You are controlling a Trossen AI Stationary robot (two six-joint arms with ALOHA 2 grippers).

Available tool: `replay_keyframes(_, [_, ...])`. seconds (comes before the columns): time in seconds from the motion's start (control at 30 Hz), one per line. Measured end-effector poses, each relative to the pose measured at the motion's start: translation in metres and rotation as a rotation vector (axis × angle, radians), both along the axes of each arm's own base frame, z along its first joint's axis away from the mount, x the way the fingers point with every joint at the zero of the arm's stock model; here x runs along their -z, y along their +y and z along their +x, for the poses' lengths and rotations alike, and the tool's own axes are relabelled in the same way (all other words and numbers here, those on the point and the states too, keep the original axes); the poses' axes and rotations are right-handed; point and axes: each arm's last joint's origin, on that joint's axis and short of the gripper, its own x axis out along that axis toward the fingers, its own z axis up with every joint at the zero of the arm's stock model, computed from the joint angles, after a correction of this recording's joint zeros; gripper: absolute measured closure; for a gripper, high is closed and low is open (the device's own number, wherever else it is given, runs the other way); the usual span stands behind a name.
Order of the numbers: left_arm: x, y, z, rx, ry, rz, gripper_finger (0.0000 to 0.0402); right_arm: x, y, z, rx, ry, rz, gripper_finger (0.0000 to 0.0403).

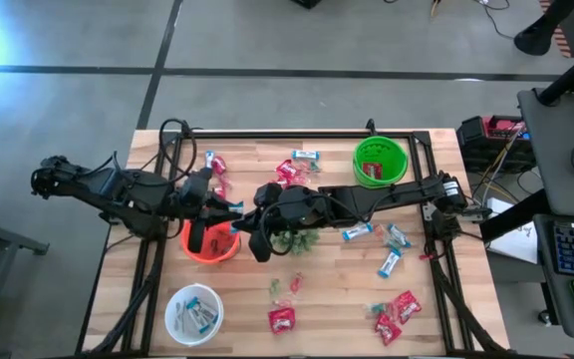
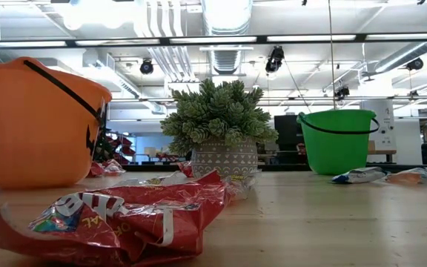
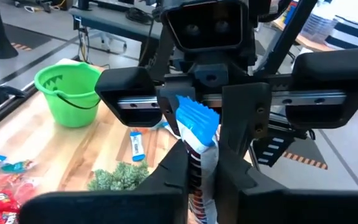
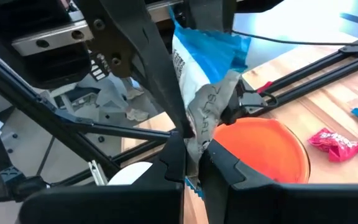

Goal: Sort candy
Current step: Put the white chocolate into the white bucket

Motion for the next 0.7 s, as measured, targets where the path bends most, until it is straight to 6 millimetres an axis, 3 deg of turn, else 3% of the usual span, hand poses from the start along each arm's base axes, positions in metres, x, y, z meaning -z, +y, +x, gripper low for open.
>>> replay_keyframes(0.17, [0.002, -0.001, 0.003, 0.001, 0.015, 0.016, 0.0388, 0.001, -0.001, 0.0, 0.001, 0.007, -0.009, 0.0374])
replay_keyframes(0.4, [0.004, -0.001, 0.003, -0.001, 0.037, 0.023, 0.0398, 0.001, -0.001, 0.0, -0.007, 0.003, -0.019, 0.0287])
replay_keyframes(0.53, [0.007, 0.002, -0.009, 0.005, 0.113, 0.009, 0.0399, -0.002, -0.001, -0.002, -0.001, 0.011, 0.019, 0.0244])
replay_keyframes(0.7, [0.005, -0.001, -0.028, 0.189, 0.196, -0.083, 0.0399, -0.012, -0.004, -0.018, 0.0, 0.064, 0.013, 0.0219])
